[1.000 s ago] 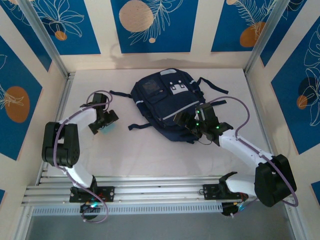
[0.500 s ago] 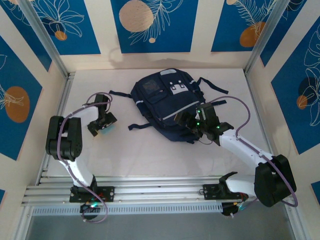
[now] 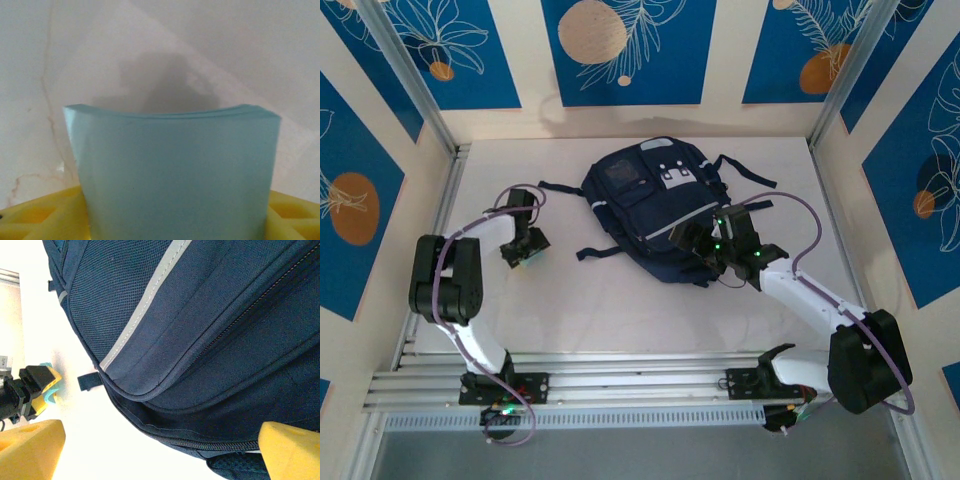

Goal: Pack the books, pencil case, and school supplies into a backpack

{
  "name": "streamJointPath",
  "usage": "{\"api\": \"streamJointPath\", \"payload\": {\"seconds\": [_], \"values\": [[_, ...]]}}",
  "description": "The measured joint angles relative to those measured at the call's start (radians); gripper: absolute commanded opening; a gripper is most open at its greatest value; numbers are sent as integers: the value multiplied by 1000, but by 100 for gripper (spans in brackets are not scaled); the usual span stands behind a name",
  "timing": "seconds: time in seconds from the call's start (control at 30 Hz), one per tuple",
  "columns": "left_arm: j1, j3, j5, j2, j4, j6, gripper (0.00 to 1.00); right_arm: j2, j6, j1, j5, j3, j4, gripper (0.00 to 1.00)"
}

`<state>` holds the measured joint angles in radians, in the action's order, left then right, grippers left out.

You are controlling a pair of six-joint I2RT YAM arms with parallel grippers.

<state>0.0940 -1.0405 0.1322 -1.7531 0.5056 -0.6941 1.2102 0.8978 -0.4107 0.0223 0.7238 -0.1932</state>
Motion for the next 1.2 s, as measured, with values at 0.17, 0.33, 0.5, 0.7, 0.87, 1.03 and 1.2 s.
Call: {"api": "streamJointPath", "payload": {"seconds": [0.17, 0.33, 0.5, 0.7, 0.87, 1.03, 1.2], "values": [[7, -2, -42, 10, 0, 89, 69, 0, -4, 4, -8, 0, 0, 99], [40, -21, -84, 45, 19, 176, 70, 9, -21, 13, -35, 0, 1, 99], [159, -75, -196, 91, 34, 304, 69, 48, -61, 81, -138, 29, 8, 97], [346, -154, -267, 124, 31, 500, 70, 110, -107, 153, -323, 132, 23, 85], [451, -174, -304, 150, 25, 629, 70, 122, -120, 158, -461, 176, 51, 74], [563, -215, -283, 150, 10, 745, 71, 126, -110, 145, -543, 178, 59, 64], [676, -241, -254, 148, -20, 827, 72, 127, -102, 110, -571, 177, 72, 59]]}}
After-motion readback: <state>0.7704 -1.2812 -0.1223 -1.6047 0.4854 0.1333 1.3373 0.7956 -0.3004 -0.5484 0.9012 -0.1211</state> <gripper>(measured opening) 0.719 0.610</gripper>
